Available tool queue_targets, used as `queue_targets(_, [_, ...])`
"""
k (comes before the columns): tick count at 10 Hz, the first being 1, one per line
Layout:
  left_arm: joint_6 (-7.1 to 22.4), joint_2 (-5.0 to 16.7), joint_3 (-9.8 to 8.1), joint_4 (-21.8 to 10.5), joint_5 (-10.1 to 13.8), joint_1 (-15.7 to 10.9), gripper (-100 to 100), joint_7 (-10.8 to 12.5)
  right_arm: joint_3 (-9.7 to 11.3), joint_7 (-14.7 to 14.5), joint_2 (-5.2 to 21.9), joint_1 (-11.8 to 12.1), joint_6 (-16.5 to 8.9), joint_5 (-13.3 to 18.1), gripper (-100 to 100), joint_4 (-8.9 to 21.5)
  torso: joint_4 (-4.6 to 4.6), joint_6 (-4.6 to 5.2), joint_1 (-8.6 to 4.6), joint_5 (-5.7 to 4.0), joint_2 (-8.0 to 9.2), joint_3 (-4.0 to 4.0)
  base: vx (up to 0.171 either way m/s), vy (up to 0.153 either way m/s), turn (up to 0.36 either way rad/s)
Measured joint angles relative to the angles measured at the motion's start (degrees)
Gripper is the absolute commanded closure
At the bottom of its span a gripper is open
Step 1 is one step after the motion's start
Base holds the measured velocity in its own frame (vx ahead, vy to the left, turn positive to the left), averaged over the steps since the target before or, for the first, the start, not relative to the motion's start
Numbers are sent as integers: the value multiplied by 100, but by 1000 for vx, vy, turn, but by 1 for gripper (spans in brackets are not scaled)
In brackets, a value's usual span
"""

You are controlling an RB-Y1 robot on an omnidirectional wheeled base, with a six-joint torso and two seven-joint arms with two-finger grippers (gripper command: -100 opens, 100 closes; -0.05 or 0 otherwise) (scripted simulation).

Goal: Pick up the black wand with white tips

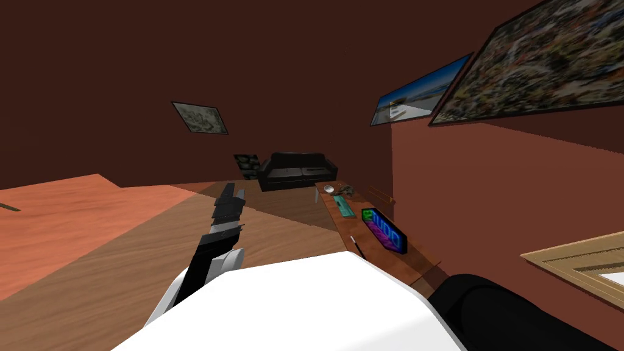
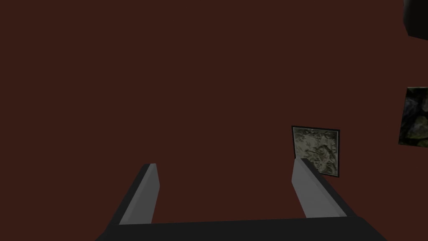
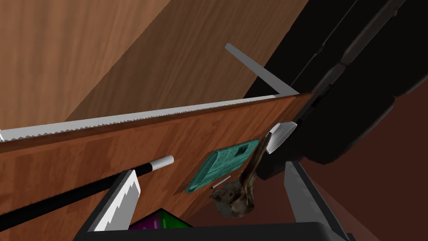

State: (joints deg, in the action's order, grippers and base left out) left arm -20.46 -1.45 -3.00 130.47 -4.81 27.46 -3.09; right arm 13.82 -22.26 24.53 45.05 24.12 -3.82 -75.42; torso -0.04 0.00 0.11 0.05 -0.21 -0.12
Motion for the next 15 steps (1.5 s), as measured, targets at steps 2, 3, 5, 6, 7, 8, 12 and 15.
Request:
queue_targets(2, [0, 0, 0, 0, 0, 0, 0, 0, 156, -123, -3, -91, 16, 23, -100, 499, 0, 0, 4, 0, 0, 0, 78, 14, 174])
queue_targets(3, [0, 0, -1, 0, 0, 1, 0, 0, 204, -170, 29, -82, -66, 25, -100, 621, 0, 4, 3, 1, 7, 3, 85, 1, 244])
queue_targets(5, [0, 0, -1, 0, 0, 1, 0, 0, 361, -267, 58, -196, -37, 36, -100, 1180, 0, 5, -1, 0, 7, 3, 80, 2, 177])
queue_targets(6, [0, 0, 0, 0, 0, 0, 0, 0, 449, -361, 27, -232, -38, 54, -100, 1499, 0, 1, 2, 0, 2, 1, 134, -7, 344])
queue_targets(7, [0, 0, 0, 0, 0, 0, 0, 0, 577, -425, 165, -167, -218, 45, -100, 1531, -2, 0, -4, 1, -11, -6, 99, -21, 85])
queue_targets(8, [0, 0, -1, 0, 0, 1, 0, 0, 640, -463, 196, -175, -264, 46, -100, 1695, -2, 6, -5, -1, -4, -4, 82, -26, 172])
queue_targets(12, [0, 0, 0, 0, 0, 0, 0, 0, 867, -698, 188, -251, -252, 74, -100, 2323, 4, 2, 0, 1, 20, 11, 40, -12, 102])
queue_targets(15, [0, 0, 0, 0, 0, 0, 0, 0, 1013, -776, 243, -325, -299, 77, -100, 2703, 4, 2, -1, 0, 17, 10, 57, -20, 161])
